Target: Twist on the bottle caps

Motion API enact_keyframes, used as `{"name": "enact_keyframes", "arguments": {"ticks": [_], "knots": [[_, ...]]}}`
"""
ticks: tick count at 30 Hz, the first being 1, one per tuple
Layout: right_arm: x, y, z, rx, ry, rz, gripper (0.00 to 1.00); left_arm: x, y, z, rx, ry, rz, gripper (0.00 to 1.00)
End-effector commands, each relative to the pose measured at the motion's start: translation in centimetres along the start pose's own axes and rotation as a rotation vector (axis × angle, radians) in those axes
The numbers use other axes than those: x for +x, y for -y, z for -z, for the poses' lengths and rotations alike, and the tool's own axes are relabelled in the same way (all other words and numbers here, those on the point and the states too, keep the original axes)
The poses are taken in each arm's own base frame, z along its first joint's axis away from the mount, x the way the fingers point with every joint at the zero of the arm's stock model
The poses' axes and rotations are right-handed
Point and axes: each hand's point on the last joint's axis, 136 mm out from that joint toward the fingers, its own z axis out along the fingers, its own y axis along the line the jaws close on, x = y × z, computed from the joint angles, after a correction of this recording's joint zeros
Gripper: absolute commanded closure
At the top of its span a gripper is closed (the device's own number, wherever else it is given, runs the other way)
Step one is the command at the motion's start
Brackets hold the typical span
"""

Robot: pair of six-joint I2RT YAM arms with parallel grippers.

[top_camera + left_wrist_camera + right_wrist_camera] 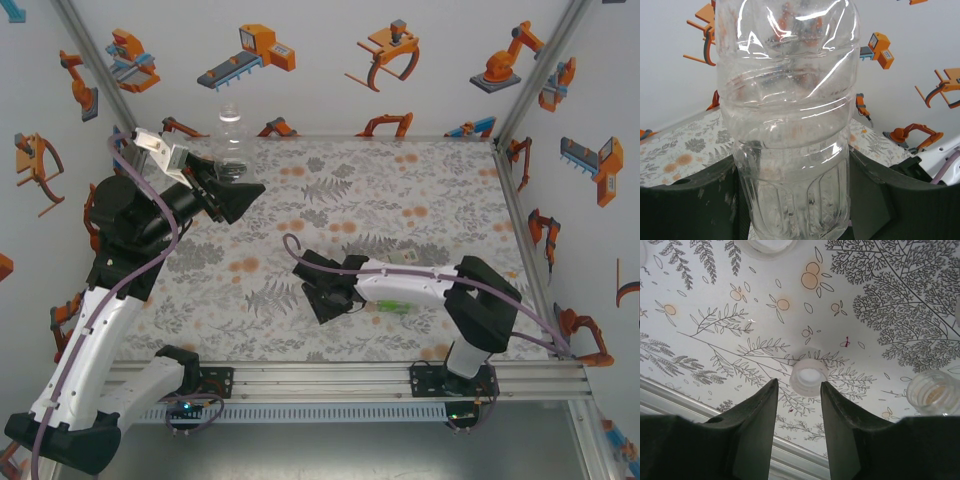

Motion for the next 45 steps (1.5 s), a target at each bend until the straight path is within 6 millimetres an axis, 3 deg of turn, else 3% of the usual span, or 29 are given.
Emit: {"name": "enact_keyframes", "arguments": {"ticks": [1,9,37,45], "knots": [[-0.3,0.1,1.3,-0.003,0.05,0.013,0.59,-1.2,0.4,0.1,0.015,0.038,-0.015,1.0],[0.1,-0.1,-0.1,0.017,-0.015,0.017,0.57,-1.4,0.5,0.2,0.016,0.045,-0.015,1.0],[0.9,0.0,-1.7,0.023,-0.067,0.021,0.59,-1.4,0.5,0.2,0.012,0.047,-0.011,1.0],[-0.8,-0.1,1.4,0.0,0.053,0.02,0.54,-1.4,0.4,0.2,0.009,0.047,-0.012,1.0]]}}
